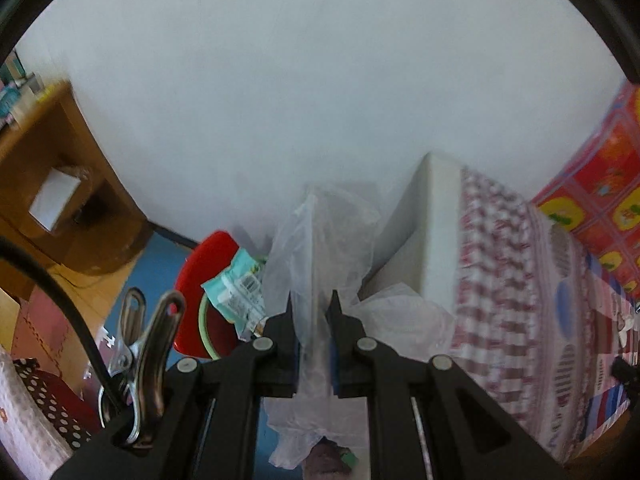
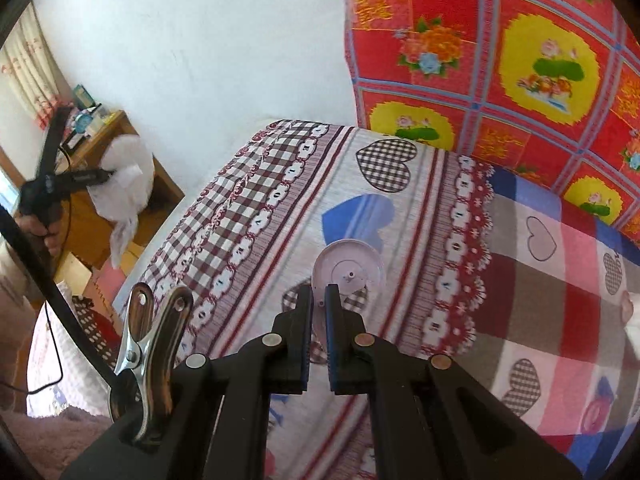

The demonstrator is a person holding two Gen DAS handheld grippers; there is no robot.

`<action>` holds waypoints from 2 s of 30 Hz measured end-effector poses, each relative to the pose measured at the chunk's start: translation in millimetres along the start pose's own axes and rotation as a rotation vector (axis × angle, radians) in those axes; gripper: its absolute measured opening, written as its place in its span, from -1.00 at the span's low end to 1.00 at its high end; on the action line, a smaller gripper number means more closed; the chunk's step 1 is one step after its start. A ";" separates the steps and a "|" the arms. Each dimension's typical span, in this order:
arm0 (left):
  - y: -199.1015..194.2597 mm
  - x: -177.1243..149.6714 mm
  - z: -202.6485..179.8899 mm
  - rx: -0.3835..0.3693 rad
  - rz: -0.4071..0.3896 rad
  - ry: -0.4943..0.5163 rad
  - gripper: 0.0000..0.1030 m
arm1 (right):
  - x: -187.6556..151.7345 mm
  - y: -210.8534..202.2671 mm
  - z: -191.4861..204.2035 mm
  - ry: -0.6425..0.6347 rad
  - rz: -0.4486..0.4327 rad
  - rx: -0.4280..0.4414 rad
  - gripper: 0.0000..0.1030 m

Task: Collect trash
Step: 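Carry the plastic bag and white lid off the bed toward the red bin, then open the left gripper over the red bin to drop the plastic bag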

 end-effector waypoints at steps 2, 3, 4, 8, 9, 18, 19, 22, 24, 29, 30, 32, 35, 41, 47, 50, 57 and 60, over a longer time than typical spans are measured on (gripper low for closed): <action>23.8 -0.4 10.4 -0.011 0.018 -0.001 -0.79 | 3.8 4.0 5.2 0.012 0.009 -0.020 -0.87; 37.3 -0.3 15.9 -0.006 0.029 0.000 -0.79 | 5.5 6.0 7.5 0.018 0.015 -0.029 -0.87; 52.1 -0.6 22.6 0.000 0.041 0.001 -0.79 | 7.5 7.3 9.6 0.022 0.018 -0.037 -0.87; 93.8 -0.7 36.6 -0.004 0.070 0.010 -0.79 | 14.9 8.2 16.3 0.048 0.017 -0.070 -0.87; 104.4 -0.3 39.2 -0.005 0.072 0.019 -0.79 | 16.1 8.0 17.0 0.055 0.017 -0.078 -0.87; 187.1 -7.0 51.6 0.022 0.121 0.073 -0.79 | 15.8 12.7 16.9 0.133 0.060 -0.165 -0.87; 195.5 -8.5 53.8 0.027 0.130 0.072 -0.79 | 14.8 13.1 16.9 0.140 0.064 -0.171 -0.87; 213.5 -12.2 56.6 0.025 0.167 0.062 -0.79 | 11.4 16.0 15.8 0.164 0.081 -0.182 -0.87; 226.3 -15.1 57.8 0.034 0.192 0.068 -0.79 | 9.1 19.6 14.6 0.170 0.095 -0.188 -0.87; 246.2 -17.0 59.7 0.059 0.230 0.082 -0.78 | 11.2 26.2 10.4 0.200 0.098 -0.181 -0.87; 248.6 -17.5 60.1 0.060 0.235 0.080 -0.78 | 11.7 27.4 9.7 0.203 0.095 -0.183 -0.87; 254.0 -18.1 62.0 0.054 0.251 0.069 -0.77 | 10.8 30.5 7.3 0.216 0.104 -0.189 -0.87; 255.9 -19.0 62.9 0.074 0.259 0.058 -0.71 | 11.1 31.9 5.4 0.220 0.108 -0.197 -0.87; 251.6 -18.0 67.9 0.069 0.265 0.019 -0.41 | 12.1 32.5 5.5 0.224 0.102 -0.200 -0.87; 233.6 -13.8 76.9 0.069 0.258 -0.027 -0.41 | 16.0 33.5 14.4 0.196 0.092 -0.186 -0.87; 221.4 -13.0 81.2 0.031 0.266 -0.086 -0.41 | 19.7 40.5 22.4 0.164 0.095 -0.169 -0.87; 171.7 -13.0 87.8 0.001 0.214 -0.106 -0.40 | 35.8 65.6 60.6 0.062 0.109 -0.089 -0.87; 149.1 -14.8 92.4 -0.012 0.198 -0.130 -0.40 | 49.1 72.0 87.5 -0.009 0.100 -0.045 -0.87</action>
Point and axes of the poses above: each gripper's, at about its wrist camera, not at the fingertips, and y roughly the way its jaws point, z to its left, x to its top, the point moved 9 cm from there along y, roughly the way its jaws point, and after that the axes turned 6 degrees about z, right-handed, at the moved point
